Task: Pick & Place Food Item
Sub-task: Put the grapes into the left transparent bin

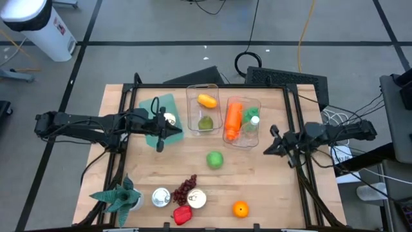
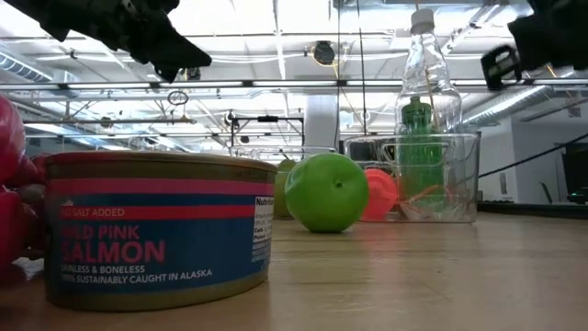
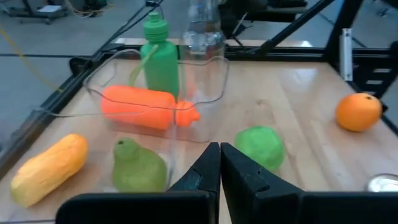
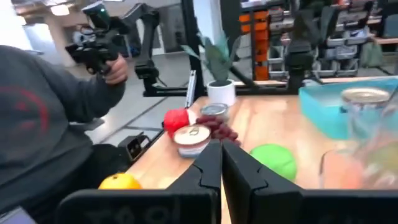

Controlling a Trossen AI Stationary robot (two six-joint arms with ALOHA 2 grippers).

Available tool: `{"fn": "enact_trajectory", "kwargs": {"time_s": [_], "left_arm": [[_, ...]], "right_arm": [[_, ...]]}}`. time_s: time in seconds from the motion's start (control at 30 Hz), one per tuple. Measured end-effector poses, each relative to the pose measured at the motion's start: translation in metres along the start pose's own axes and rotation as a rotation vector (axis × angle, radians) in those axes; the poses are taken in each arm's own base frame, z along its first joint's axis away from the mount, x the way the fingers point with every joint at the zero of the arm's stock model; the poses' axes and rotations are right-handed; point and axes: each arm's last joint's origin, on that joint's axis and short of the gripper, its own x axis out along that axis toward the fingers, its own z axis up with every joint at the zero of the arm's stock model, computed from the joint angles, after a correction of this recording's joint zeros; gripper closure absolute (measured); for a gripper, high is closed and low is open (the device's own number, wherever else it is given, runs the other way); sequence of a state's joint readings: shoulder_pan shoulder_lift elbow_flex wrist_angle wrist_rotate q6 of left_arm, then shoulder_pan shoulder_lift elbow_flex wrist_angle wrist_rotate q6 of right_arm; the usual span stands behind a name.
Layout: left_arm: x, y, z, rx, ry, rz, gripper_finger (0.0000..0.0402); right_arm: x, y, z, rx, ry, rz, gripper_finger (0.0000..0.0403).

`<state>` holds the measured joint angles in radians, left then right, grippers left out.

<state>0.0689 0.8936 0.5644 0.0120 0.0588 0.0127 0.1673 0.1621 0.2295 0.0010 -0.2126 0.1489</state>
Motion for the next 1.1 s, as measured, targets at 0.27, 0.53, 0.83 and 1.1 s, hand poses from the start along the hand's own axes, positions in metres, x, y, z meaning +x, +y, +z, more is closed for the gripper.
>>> {"fn": "enact_trajectory", "kwargs": {"time_s": [0.27,0.53,0.83,1.1], "left_arm": [[0.004,-0.02,0.009,0.0,-0.002,-0.16,0.0381],[0.026,-0.089,0.051,-0.066,0.28,-0.117,0.0393],[0.065,-0.148,0.023,-0.202,0.701,-0.015,0.0396],[0.092,-0.182,-0.01,-0.209,0.801,-0.06,0.0284]], "right_arm": [[0.003,-0.002,-0.029,-0.023,-0.07,0.119,0.0402],[0.004,-0.003,-0.032,-0.011,-0.04,0.113,0.0402],[0.004,-0.003,-0.035,-0.027,-0.012,0.106,0.0402],[0.004,-0.003,-0.038,-0.008,0.02,0.105,0.0402]]}}
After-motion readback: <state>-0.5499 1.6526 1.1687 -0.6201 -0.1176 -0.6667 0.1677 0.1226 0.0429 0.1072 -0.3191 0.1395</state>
